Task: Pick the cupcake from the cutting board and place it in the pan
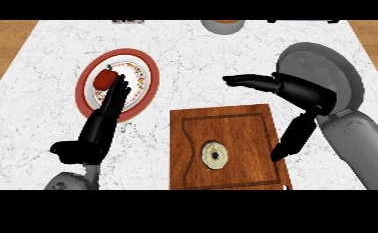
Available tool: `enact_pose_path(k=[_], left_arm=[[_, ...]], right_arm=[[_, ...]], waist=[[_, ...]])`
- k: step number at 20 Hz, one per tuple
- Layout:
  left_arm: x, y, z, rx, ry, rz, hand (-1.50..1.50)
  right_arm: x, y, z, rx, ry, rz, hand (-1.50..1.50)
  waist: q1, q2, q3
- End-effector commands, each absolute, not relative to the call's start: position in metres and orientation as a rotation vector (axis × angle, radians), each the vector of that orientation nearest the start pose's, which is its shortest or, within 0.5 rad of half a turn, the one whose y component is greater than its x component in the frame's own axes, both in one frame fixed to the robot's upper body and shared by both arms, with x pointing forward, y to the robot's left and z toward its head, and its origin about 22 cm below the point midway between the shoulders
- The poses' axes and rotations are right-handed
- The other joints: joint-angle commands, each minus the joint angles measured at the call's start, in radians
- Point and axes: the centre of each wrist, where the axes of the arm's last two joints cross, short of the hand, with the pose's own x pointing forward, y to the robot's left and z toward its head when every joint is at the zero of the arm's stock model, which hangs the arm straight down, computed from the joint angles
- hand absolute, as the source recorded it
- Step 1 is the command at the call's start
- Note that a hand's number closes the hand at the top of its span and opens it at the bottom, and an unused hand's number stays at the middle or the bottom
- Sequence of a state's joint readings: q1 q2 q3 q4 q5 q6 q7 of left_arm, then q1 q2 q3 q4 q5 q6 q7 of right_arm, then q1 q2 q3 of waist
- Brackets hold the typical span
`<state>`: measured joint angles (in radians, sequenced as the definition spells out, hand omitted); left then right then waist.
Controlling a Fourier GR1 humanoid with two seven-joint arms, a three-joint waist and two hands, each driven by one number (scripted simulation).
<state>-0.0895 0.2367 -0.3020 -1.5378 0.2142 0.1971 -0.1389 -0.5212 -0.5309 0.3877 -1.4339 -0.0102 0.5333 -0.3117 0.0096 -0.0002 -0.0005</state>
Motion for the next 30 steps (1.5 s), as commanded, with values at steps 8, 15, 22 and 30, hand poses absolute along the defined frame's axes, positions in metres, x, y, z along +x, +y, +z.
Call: enact_pose_path(k=[8, 15, 22, 30], left_arm=[[0.250, 0.207, 0.004, -0.068, -1.701, -0.148, 0.00], [0.239, 0.210, 0.012, -0.065, -1.683, -0.124, 0.00], [0.253, 0.215, 0.004, -0.066, -1.695, -0.125, 0.00], [0.243, 0.180, 0.008, -0.069, -1.699, -0.133, 0.00]], right_arm=[[0.297, -0.133, 0.097, 0.187, -1.480, 1.888, -1.50], [0.284, -0.124, 0.067, 0.069, -1.370, 1.981, -1.50], [0.286, -0.135, 0.070, 0.031, -1.352, 1.943, -1.50], [0.279, -0.114, 0.041, 0.082, -1.366, 1.875, -1.50]], waist=[[-0.005, 0.000, 0.000], [-0.006, -0.001, 0.001], [-0.009, 0.000, 0.000], [-0.008, -0.001, 0.001]])
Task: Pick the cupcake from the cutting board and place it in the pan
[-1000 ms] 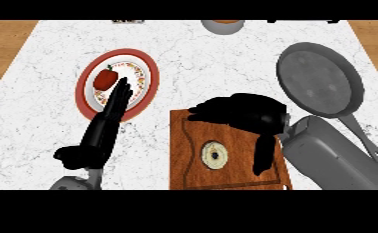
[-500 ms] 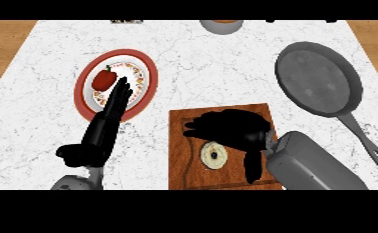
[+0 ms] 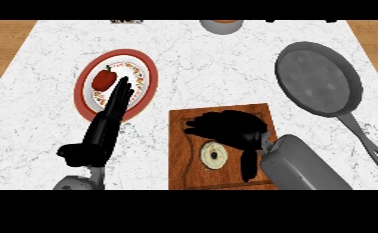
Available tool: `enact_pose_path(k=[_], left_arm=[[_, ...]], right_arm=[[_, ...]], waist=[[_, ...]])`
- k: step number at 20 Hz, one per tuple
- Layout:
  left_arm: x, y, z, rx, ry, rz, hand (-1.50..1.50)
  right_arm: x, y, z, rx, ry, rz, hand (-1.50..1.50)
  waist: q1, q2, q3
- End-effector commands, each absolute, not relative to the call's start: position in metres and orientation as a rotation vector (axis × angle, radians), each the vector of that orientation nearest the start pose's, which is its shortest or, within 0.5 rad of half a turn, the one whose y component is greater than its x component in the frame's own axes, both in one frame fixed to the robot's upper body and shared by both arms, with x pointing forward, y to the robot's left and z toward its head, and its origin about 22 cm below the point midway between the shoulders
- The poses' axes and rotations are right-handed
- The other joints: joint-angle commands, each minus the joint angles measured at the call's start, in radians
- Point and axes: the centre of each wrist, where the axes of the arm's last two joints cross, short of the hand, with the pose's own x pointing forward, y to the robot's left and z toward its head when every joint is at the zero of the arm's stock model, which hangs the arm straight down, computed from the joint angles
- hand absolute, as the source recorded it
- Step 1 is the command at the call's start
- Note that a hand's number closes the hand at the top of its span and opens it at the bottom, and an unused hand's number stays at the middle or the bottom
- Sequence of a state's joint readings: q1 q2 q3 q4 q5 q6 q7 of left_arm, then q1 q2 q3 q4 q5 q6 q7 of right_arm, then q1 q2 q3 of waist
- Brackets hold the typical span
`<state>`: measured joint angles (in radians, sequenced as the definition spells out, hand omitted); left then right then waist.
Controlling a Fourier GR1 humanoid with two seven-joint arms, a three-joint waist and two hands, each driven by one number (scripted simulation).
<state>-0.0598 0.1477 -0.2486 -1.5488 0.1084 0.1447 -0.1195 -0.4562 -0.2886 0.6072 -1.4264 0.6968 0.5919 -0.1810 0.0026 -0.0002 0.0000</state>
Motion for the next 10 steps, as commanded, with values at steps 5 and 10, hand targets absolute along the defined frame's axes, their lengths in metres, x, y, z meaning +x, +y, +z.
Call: enact_pose_path(k=[5, 10], left_arm=[[0.231, 0.194, -0.011, -0.069, -1.689, -0.110, 0.00], [0.247, 0.219, 0.015, -0.058, -1.692, -0.142, 0.00]], right_arm=[[0.303, -0.122, 0.029, 0.066, -1.353, 1.874, -1.50], [0.294, -0.092, -0.003, 0.019, -1.312, 1.899, -1.50]], waist=[[0.002, 0.000, 0.000], [0.002, 0.000, 0.000]])
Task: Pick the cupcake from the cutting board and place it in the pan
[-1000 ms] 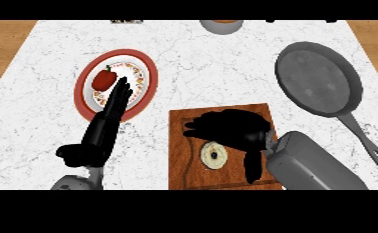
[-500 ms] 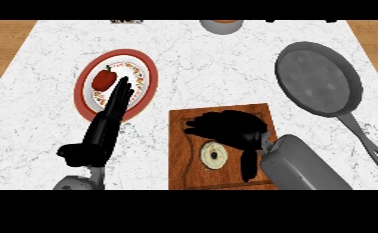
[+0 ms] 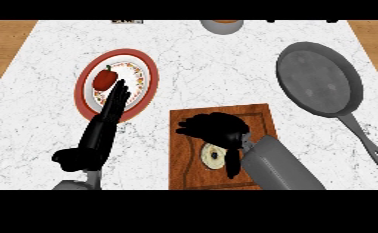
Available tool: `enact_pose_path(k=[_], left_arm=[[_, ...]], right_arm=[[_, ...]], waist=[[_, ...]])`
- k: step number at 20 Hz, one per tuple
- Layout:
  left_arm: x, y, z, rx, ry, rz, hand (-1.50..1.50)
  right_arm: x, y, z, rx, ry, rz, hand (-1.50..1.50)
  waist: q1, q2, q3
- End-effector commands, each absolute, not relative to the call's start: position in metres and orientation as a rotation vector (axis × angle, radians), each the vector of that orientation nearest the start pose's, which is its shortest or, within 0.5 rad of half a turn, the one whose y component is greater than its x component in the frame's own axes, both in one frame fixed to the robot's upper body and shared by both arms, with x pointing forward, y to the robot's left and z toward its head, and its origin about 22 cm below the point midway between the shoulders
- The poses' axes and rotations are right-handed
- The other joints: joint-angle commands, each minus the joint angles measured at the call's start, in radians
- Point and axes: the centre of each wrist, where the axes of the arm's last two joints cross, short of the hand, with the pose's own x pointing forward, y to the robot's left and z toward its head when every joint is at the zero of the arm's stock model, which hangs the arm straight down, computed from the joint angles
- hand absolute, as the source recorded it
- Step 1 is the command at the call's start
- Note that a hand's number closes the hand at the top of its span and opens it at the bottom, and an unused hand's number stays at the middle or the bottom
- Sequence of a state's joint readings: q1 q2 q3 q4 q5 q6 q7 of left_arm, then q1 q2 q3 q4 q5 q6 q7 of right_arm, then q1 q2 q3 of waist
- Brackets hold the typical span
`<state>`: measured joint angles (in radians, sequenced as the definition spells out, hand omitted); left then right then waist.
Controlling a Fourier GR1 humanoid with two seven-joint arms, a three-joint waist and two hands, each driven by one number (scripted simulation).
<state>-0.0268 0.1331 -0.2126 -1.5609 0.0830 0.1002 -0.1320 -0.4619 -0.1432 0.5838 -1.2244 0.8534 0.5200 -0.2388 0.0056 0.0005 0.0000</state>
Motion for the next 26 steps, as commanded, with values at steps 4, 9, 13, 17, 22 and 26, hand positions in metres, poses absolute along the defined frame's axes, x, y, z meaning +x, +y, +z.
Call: enact_pose_path(k=[4, 9, 13, 17, 22, 26], left_arm=[[0.242, 0.214, 0.005, -0.073, -1.687, -0.127, 0.00], [0.256, 0.208, 0.013, -0.072, -1.686, -0.132, 0.00], [0.237, 0.209, 0.009, -0.052, -1.701, -0.122, 0.00], [0.251, 0.209, 0.007, -0.074, -1.691, -0.136, 0.00], [0.253, 0.189, -0.004, -0.066, -1.700, -0.129, 0.00], [0.251, 0.209, 0.011, -0.037, -1.693, -0.120, 0.00]], right_arm=[[0.297, -0.086, 0.000, 0.069, -1.237, 2.049, 1.50], [0.299, -0.077, -0.014, 0.028, -1.285, 2.140, 1.50], [0.310, -0.082, -0.018, -0.007, -1.359, 2.104, 1.50], [0.303, -0.111, 0.002, -0.029, -1.479, 2.047, 1.50], [0.305, -0.115, 0.014, -0.144, -1.698, 1.887, 1.50], [0.310, -0.109, 0.028, -0.426, -1.663, 1.540, 1.50]], waist=[[0.000, 0.000, 0.000], [0.001, 0.001, 0.000], [0.002, 0.000, 0.000], [-0.007, -0.001, 0.000], [-0.014, -0.001, 0.000], [-0.030, -0.008, 0.000]])
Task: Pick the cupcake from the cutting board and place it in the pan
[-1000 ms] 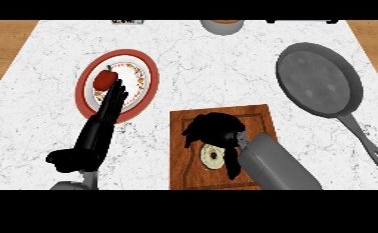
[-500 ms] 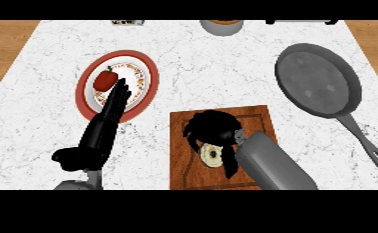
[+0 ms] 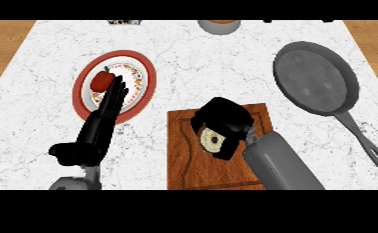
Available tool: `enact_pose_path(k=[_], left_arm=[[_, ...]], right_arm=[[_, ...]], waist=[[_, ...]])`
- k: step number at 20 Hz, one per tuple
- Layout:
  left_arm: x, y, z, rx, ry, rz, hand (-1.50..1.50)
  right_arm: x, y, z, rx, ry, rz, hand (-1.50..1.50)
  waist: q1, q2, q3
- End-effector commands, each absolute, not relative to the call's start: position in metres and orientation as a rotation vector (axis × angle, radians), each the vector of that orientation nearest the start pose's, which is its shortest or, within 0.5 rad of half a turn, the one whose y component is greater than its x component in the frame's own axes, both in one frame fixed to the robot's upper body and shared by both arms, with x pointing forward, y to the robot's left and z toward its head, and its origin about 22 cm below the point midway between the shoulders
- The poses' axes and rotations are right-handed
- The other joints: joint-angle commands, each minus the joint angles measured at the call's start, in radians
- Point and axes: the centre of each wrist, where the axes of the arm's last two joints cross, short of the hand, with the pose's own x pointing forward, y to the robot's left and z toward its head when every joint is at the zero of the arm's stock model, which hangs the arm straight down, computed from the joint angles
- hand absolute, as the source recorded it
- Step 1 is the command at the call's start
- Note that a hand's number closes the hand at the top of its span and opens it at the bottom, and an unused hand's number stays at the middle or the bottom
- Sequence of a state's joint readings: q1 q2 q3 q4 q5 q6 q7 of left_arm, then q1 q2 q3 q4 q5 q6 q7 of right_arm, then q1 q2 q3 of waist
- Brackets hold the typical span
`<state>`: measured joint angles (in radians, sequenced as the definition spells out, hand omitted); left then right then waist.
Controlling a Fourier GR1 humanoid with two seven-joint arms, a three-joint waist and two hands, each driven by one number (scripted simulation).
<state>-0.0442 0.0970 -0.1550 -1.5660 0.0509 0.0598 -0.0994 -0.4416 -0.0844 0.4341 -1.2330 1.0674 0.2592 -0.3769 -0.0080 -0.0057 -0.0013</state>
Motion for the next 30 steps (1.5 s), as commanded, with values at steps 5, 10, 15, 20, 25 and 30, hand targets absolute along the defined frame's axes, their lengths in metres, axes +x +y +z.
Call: enact_pose_path(k=[5, 10, 15, 20, 25, 30], left_arm=[[0.238, 0.217, 0.002, -0.009, -1.666, -0.091, 0.00], [0.238, 0.211, 0.008, -0.057, -1.674, -0.109, 0.00], [0.245, 0.208, 0.007, -0.038, -1.703, -0.123, 0.00], [0.245, 0.204, 0.017, -0.059, -1.694, -0.134, 0.00], [0.233, 0.206, 0.008, -0.052, -1.696, -0.112, 0.00], [0.241, 0.202, 0.013, -0.067, -1.697, -0.124, 0.00]], right_arm=[[0.322, -0.147, 0.041, -0.898, -1.410, 1.055, 1.50], [0.295, -0.126, 0.089, -1.049, -1.513, 0.752, 1.50], [0.279, -0.131, 0.125, -1.081, -1.492, 0.504, 1.50], [0.299, -0.155, 0.119, -1.111, -1.446, 0.340, 1.50], [0.307, -0.211, 0.099, -1.178, -1.418, 0.257, 1.50], [0.336, -0.266, 0.086, -1.361, -1.417, 0.240, 1.50]], waist=[[-0.054, -0.017, -0.001], [-0.010, -0.010, 0.001], [-0.005, -0.001, 0.001], [0.009, 0.005, 0.002], [0.011, 0.006, 0.002], [0.017, 0.010, 0.002]])
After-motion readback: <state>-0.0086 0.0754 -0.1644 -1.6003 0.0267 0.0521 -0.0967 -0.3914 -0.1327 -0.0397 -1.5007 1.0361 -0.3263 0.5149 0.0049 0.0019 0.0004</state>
